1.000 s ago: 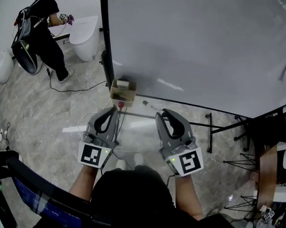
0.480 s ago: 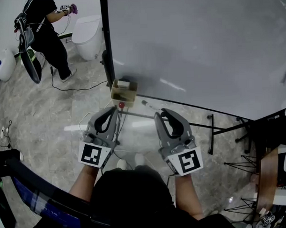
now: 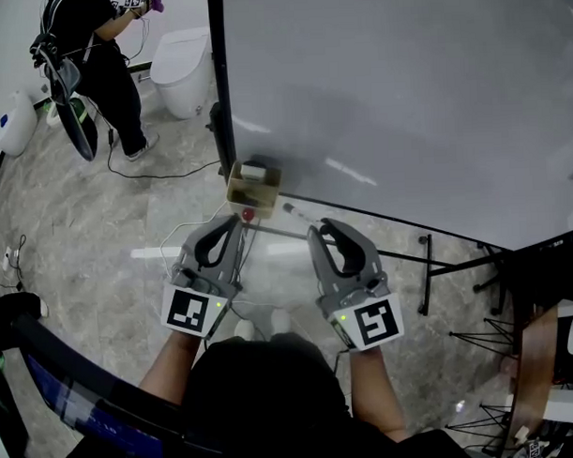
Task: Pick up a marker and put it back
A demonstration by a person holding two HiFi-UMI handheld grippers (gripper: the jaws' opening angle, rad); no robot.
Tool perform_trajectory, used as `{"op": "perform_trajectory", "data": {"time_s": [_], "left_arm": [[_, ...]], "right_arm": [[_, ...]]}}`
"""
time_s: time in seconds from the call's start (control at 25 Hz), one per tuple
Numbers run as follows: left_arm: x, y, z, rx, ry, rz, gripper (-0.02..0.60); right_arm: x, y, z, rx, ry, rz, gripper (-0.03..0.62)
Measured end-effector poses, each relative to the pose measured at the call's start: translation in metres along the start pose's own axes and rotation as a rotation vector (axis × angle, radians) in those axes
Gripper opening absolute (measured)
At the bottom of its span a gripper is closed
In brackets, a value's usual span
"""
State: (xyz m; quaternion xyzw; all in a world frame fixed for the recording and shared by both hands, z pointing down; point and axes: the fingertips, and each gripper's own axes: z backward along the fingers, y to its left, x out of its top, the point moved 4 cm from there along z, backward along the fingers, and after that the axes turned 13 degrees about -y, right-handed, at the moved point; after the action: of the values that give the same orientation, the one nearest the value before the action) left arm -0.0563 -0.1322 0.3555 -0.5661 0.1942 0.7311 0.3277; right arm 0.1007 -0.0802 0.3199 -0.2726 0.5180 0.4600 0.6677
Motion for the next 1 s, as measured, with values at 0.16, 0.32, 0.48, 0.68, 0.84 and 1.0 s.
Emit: {"op": "perform_trajectory", "data": {"time_s": [0.16, 0.32, 0.48, 0.68, 0.84, 1.0], "left_arm": [[-0.003, 0.002, -0.003, 0.005, 0.003, 0.0, 0.005], [-0.008, 0.004, -0.005, 0.017, 0.01, 0.002, 0.005], [-0.01, 0.006, -0.007, 0.031, 0.013, -0.002, 0.005], [-0.017, 0.01, -0.008, 0.054, 0.028, -0.006, 0.005], [-0.024, 0.016, -0.01, 0.075, 0.031, -0.001, 0.005], [-0.025, 0.018, -0.01, 0.091, 0.037, 0.003, 0.005]], "right_arm": [[-0.007, -0.001, -0.006, 0.012, 0.007, -0.014, 0.077], [-0.014, -0.003, -0.012, 0.028, 0.018, -0.018, 0.077], [-0.019, -0.005, -0.018, 0.052, 0.025, -0.023, 0.077], [-0.036, -0.008, -0.025, 0.07, 0.04, -0.041, 0.077], [-0.054, -0.01, -0.035, 0.085, 0.056, -0.048, 0.077], [-0.062, -0.009, -0.042, 0.105, 0.067, -0.059, 0.077]]}}
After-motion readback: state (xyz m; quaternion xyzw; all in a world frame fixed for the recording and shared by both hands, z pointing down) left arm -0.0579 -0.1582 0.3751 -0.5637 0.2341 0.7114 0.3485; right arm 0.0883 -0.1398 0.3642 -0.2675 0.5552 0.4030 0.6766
